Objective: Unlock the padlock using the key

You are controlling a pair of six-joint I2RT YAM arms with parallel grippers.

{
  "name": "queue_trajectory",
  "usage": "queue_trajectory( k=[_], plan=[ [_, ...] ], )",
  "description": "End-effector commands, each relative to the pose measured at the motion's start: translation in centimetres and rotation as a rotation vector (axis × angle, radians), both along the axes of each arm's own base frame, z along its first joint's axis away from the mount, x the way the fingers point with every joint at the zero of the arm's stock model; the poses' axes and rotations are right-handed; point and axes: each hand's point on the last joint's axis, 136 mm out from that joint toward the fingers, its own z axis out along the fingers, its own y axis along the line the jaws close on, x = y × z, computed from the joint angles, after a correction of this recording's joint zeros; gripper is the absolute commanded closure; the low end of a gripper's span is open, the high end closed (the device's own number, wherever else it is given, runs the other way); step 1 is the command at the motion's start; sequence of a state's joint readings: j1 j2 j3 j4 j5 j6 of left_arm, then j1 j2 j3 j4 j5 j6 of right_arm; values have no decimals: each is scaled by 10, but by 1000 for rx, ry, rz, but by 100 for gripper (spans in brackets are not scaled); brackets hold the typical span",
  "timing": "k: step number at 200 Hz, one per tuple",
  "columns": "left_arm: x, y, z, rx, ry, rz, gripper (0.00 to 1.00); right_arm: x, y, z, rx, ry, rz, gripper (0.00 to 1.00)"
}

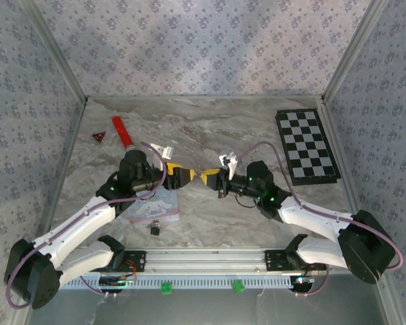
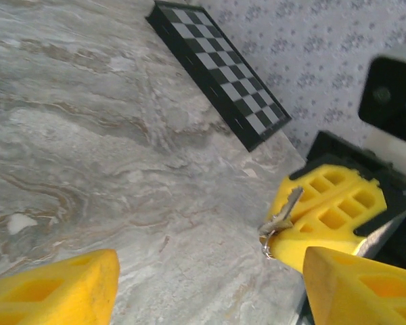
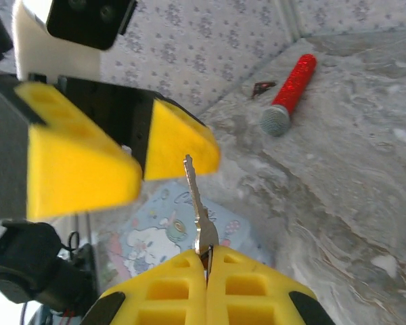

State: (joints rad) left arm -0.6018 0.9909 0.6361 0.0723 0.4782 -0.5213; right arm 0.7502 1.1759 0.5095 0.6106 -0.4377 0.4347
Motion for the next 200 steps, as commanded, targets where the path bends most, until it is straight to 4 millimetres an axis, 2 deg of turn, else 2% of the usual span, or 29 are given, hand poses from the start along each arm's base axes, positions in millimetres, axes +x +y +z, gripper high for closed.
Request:
queue_trajectory(
  k=[1,119,200],
  plan=[
    [-4,-15,35,-58,-111,-85,31,-11,9,18,62,44,122,100],
    [-8,-37,43,-75,-143,-181,59,-15,10,17,59,49,136,100],
    [-19,-42,43,-91,-137,-254,65,-13,9,17,77,63,146,100]
  ],
)
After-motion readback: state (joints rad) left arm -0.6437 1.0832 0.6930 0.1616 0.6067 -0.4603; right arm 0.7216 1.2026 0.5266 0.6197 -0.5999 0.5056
